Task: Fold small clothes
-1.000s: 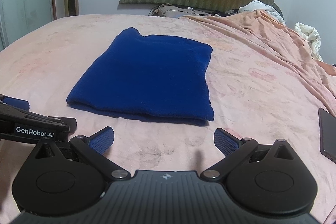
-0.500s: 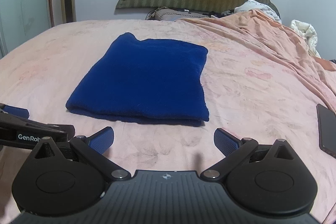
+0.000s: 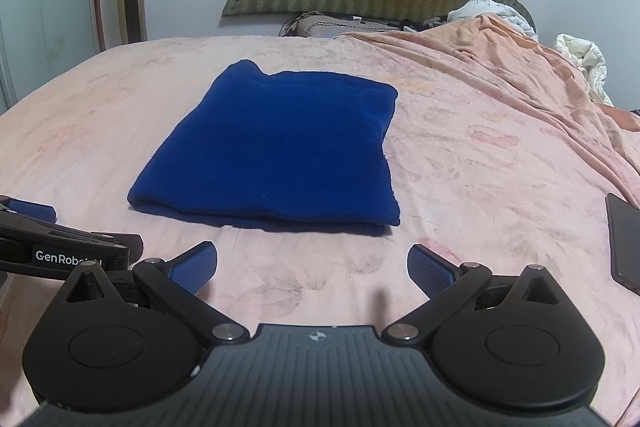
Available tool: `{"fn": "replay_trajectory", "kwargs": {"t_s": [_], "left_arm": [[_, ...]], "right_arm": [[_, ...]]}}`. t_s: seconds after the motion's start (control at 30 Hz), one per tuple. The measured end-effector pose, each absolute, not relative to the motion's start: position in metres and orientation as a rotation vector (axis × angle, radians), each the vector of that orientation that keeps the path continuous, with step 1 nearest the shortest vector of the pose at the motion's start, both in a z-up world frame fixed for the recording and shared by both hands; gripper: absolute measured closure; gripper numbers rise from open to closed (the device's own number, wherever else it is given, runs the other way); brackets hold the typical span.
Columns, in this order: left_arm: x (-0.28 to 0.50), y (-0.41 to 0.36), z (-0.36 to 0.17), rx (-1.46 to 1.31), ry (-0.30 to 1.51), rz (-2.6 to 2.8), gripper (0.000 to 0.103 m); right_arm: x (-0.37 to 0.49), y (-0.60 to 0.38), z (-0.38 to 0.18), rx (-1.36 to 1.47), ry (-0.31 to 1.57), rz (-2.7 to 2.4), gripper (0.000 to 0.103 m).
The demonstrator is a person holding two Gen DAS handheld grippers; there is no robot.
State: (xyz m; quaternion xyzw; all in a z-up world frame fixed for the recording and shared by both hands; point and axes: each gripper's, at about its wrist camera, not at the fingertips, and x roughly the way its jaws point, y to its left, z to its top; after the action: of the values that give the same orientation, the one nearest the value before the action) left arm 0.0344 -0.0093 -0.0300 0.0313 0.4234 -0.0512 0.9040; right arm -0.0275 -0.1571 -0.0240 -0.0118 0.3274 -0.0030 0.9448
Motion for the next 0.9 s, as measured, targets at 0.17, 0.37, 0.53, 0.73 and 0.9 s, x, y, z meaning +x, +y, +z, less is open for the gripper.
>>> {"fn": "replay_trajectory", "kwargs": {"t_s": [0.17,0.37,0.53,0.73,0.9], "left_arm": [[0.0343,-0.0084,-0.0306,0.068,0.876,-0.105,0.000],[0.0336,-0.0086,-0.0303,0.072,0.874,-0.102,0.000],[0.0327,-0.0102,-0.0297,0.075,0.871,-0.098,0.000],[0.0322,-0.0113,-0.0299,0.080,0.869,-0.096,0.000],[0.0323,-0.0116,-0.0299,0.081,0.869,-0.096,0.000]], "right_arm": [[-0.0280,-0.1566,-0.0241,-0.022,0.668,-0.005,0.001],[-0.0296,-0.1546,-0.0234,-0.027,0.664,-0.002,0.001],[-0.0304,-0.1531,-0.0234,-0.031,0.663,-0.001,0.001],[-0.0308,-0.1550,-0.0242,-0.019,0.666,-0.004,0.001],[-0.0315,-0.1564,-0.0249,-0.016,0.668,0.001,0.001]]}}
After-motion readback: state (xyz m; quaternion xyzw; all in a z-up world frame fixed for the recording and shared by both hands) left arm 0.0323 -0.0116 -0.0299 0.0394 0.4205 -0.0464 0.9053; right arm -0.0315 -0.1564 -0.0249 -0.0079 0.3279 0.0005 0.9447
